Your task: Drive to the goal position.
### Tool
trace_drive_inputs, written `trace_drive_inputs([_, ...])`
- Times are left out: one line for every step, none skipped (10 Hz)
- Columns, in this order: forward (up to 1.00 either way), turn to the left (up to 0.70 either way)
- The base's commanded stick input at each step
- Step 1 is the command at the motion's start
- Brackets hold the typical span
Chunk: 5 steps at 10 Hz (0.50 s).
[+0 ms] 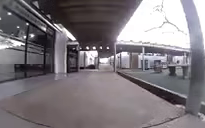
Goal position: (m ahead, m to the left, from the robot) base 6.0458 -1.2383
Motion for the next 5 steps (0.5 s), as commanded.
trace_drive_inputs([0.70,0.00])
trace_drive_inputs([0.70,0.00])
trace_drive_inputs([0.70,0.00])
trace_drive_inputs([0.70,0.00])
trace_drive_inputs([0.70,0.00])
